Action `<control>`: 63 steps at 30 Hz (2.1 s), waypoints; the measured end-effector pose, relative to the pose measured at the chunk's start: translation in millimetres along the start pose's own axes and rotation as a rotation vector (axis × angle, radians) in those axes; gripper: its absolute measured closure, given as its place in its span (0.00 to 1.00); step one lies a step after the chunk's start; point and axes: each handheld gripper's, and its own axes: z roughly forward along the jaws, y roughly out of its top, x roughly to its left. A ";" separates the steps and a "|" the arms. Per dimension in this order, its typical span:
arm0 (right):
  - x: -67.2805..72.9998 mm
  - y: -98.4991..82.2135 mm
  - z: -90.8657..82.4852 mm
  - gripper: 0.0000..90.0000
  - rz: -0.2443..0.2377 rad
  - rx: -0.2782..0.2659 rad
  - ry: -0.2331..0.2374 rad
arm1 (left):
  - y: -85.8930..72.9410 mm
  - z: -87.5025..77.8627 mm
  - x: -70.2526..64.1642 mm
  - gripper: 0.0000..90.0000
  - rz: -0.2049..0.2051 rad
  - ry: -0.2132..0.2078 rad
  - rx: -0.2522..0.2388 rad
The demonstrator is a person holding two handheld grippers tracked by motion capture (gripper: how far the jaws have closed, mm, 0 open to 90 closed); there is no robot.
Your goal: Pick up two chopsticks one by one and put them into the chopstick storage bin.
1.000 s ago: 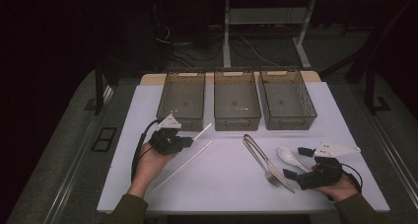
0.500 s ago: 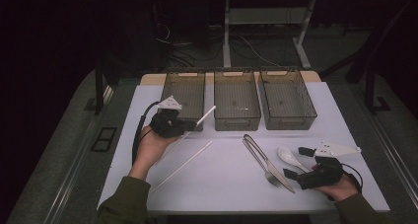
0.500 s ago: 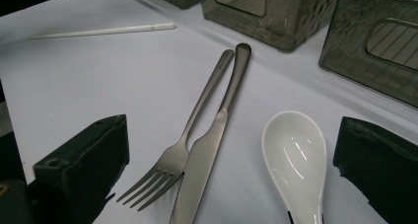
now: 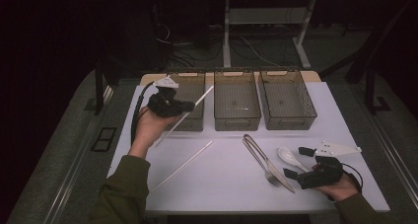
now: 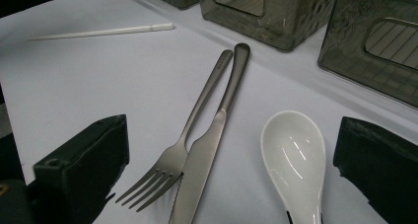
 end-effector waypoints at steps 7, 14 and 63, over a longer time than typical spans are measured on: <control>-0.6 -0.1 -0.5 0.01 0.004 -0.002 0.000 | 26.3 1.5 25.1 0.94 0.004 0.017 -0.037; -0.9 -0.4 -0.7 0.01 0.005 -0.001 0.000 | 40.1 10.7 49.3 0.94 0.012 0.033 -0.066; -2.4 -2.4 -4.0 0.01 0.014 -0.003 -0.013 | -1.1 77.8 99.2 0.93 -0.110 0.190 0.099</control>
